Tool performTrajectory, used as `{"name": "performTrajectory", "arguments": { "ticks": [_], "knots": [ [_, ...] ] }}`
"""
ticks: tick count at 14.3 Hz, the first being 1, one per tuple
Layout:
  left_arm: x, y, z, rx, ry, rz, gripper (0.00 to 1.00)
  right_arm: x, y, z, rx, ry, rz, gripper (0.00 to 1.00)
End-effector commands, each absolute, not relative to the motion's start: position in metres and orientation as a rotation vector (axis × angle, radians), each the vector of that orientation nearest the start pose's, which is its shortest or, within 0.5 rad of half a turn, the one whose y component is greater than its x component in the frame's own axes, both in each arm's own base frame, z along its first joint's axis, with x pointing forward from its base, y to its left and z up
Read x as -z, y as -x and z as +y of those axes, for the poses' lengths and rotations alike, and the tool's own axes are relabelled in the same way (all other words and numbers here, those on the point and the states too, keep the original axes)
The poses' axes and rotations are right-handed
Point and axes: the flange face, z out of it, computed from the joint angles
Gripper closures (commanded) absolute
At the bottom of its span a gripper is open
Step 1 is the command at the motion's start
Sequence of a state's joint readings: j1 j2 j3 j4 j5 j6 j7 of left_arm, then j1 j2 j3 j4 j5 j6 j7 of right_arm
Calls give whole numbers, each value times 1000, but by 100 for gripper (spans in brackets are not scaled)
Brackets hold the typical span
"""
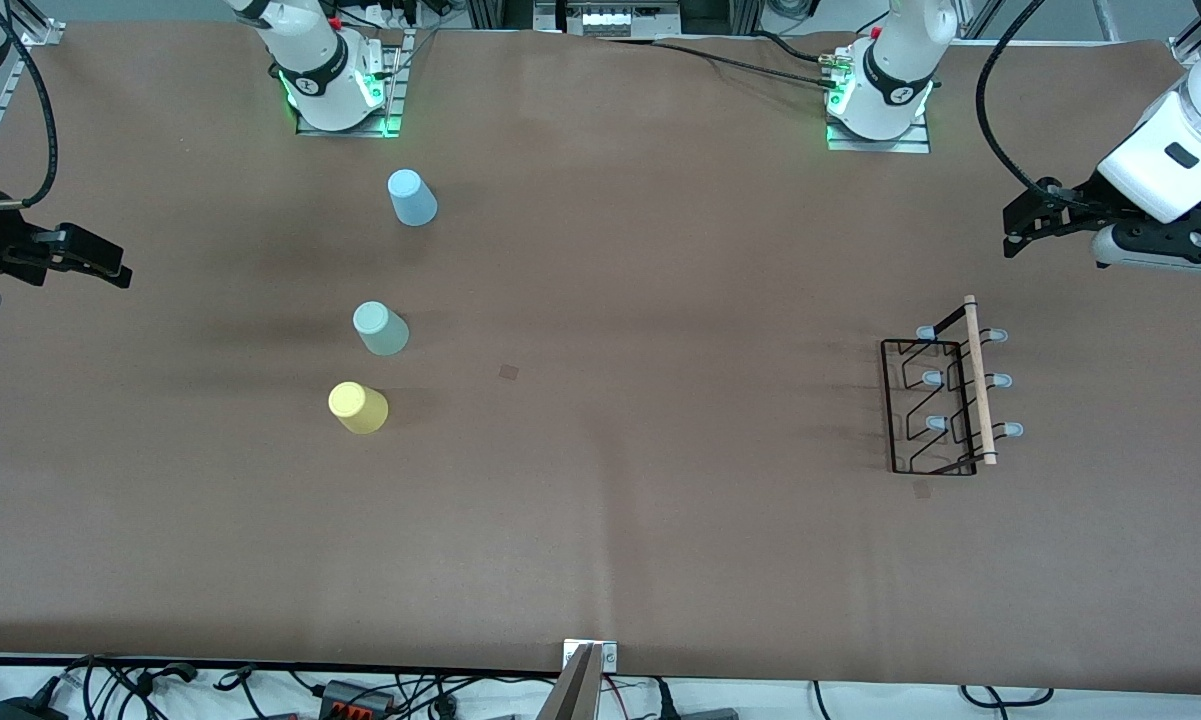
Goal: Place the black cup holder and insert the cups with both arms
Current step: 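Move the right gripper toward the teal cup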
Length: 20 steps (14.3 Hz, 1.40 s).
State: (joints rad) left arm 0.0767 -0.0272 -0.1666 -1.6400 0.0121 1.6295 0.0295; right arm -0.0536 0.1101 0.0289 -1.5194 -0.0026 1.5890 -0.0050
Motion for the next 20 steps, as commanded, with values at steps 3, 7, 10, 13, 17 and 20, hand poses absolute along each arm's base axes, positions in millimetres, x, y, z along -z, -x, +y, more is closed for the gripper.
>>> {"name": "performTrajectory", "arguments": {
  "ticks": [3, 7, 10, 13, 17, 20],
  "knots": [
    [-617, -551, -49, 6, 3099, 225, 0, -587, -590, -17, -62, 3120, 25, 0],
    [-617, -551, -49, 6, 3099, 225, 0, -584, -591, -18, -77, 3068, 56, 0],
    [-616, -551, -49, 1, 3100, 220, 0, -578, -591, -20, -101, 3072, 53, 0],
    [-616, -551, -49, -1, 3100, 213, 0, -540, -598, -20, -269, 3069, -1, 0],
    [-616, -551, -49, -1, 3103, 204, 0, -505, -593, -14, -446, 3044, 1, 0],
    [-612, -548, -46, -61, 3106, 198, 0, -455, -589, 3, -329, 3064, -29, 0]
  ]
}}
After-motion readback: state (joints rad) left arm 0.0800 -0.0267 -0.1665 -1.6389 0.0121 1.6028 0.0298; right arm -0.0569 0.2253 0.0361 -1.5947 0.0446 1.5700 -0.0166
